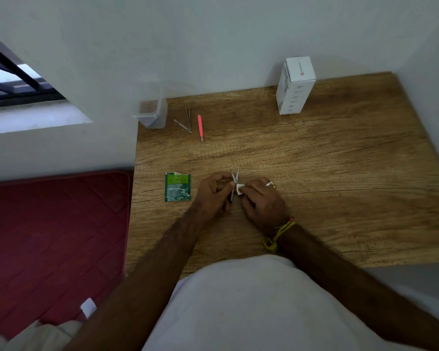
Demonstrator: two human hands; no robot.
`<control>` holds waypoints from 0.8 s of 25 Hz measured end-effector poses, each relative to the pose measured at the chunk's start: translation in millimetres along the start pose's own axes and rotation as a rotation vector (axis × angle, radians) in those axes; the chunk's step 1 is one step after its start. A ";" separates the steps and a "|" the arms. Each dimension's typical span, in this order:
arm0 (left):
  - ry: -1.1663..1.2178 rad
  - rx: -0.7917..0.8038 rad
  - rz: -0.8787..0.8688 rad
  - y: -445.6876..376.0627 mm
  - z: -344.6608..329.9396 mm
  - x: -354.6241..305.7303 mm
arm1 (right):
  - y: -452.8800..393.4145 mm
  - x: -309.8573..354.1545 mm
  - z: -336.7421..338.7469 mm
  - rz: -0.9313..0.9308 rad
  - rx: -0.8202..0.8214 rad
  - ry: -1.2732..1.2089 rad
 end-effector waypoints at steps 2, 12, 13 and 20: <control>0.007 -0.001 0.002 0.0 1.3 -0.3 | -3.3 0.5 -0.6 0.017 0.019 -0.013; -0.019 -0.045 0.045 -0.9 -1.8 -0.7 | 6.7 -0.1 20.4 -0.363 -0.171 -0.112; -0.018 -0.041 0.034 -0.7 -2.5 0.6 | 9.2 0.9 19.0 -0.336 -0.140 -0.090; -0.020 -0.080 -0.015 -2.5 -4.5 7.4 | 11.4 2.2 6.8 -0.089 -0.011 0.000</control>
Point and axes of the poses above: each hand's wrist, its own y-axis away from the middle knuckle, its own z-axis out of the back of the hand, x = y × z, the point moved 1 cm from there along -y, towards the middle knuckle, and after that the axes turned 14 degrees about -x, right-handed, at the moved point
